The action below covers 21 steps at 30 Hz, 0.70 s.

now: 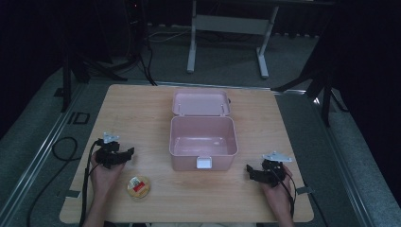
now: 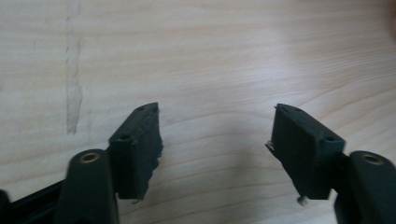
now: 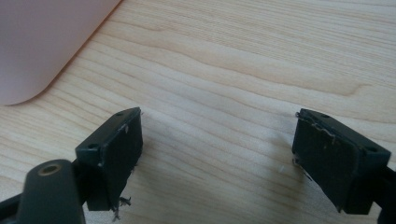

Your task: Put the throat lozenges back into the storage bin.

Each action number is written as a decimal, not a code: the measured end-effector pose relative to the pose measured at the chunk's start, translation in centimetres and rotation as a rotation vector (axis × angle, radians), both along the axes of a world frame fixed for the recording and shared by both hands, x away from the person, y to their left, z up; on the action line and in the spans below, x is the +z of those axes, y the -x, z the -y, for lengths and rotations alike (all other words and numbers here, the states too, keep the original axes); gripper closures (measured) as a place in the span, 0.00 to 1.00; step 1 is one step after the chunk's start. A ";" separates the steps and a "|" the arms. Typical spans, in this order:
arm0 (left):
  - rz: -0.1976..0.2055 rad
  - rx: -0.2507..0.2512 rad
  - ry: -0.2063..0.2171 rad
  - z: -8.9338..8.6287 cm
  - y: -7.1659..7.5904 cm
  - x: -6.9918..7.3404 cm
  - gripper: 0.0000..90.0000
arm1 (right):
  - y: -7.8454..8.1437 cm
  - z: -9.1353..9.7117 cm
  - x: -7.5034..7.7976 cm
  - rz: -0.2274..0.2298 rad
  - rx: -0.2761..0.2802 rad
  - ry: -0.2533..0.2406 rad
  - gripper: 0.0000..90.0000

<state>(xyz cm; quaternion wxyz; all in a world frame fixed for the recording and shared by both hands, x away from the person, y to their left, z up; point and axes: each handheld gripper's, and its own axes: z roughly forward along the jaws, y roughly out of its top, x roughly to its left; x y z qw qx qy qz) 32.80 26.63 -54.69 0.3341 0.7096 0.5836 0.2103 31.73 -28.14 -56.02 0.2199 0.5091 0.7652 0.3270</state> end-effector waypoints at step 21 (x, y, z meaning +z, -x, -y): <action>0.053 -0.078 -0.003 0.7 1.7 3.1 0.39 | 0.0 0.0 0.0 0.000 -0.003 0.000 0.18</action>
